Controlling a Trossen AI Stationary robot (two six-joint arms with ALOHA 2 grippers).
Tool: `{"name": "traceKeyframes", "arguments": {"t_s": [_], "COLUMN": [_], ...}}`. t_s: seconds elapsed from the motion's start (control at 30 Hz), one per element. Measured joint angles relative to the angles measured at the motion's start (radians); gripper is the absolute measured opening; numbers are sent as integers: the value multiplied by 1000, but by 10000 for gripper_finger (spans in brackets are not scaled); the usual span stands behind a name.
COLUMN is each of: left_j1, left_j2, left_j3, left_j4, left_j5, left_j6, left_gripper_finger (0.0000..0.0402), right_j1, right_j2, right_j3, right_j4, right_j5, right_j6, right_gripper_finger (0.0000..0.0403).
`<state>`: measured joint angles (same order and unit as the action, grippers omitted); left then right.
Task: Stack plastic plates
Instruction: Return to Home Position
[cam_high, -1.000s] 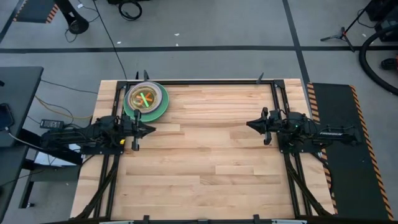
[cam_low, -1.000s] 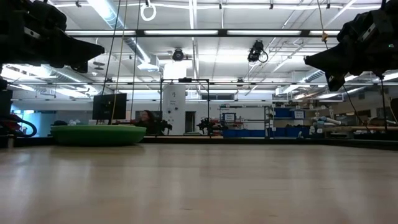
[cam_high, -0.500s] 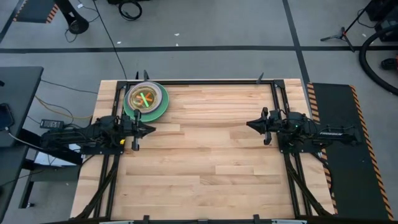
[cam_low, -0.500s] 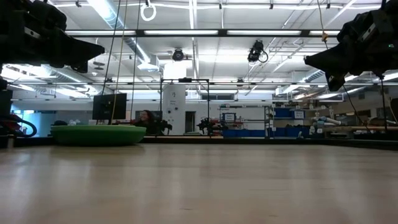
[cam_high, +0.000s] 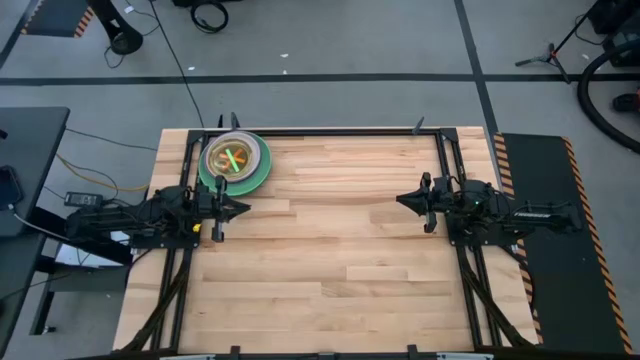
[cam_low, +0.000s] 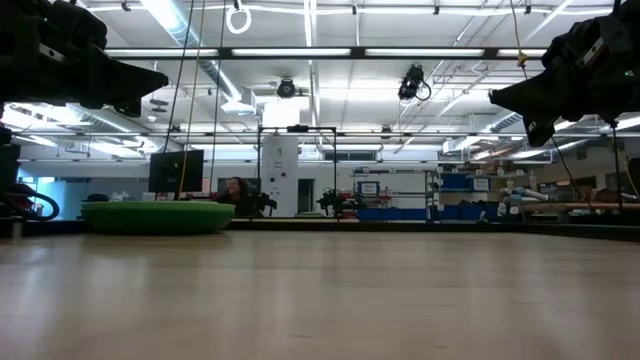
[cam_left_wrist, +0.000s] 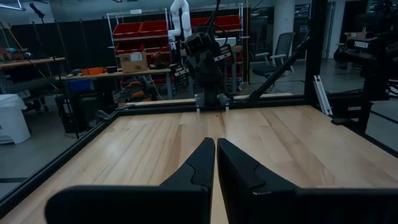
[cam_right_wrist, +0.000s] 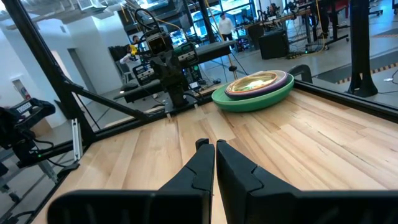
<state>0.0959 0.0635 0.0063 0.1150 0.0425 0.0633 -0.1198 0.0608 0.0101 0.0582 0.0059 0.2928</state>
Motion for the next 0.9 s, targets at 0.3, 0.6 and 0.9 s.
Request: {"name": "traceKeyframes", "arguments": {"t_s": [0.3, 0.6, 0.9], "left_j1": [-76, -146, -151], "left_j2": [0, 0, 0], "left_j3": [0, 0, 0], "left_j4": [0, 0, 0], "left_j5": [-2, 0, 1], "left_j6": [0, 0, 0], "left_gripper_finger": [27, 27, 27], "right_j1": [0, 0, 0], "right_j2": [0, 0, 0], "right_j3": [0, 0, 0], "right_j4": [0, 0, 0], "right_j5": [0, 0, 0], "right_j6": [0, 0, 0], "right_gripper_finger": [26, 26, 26]}}
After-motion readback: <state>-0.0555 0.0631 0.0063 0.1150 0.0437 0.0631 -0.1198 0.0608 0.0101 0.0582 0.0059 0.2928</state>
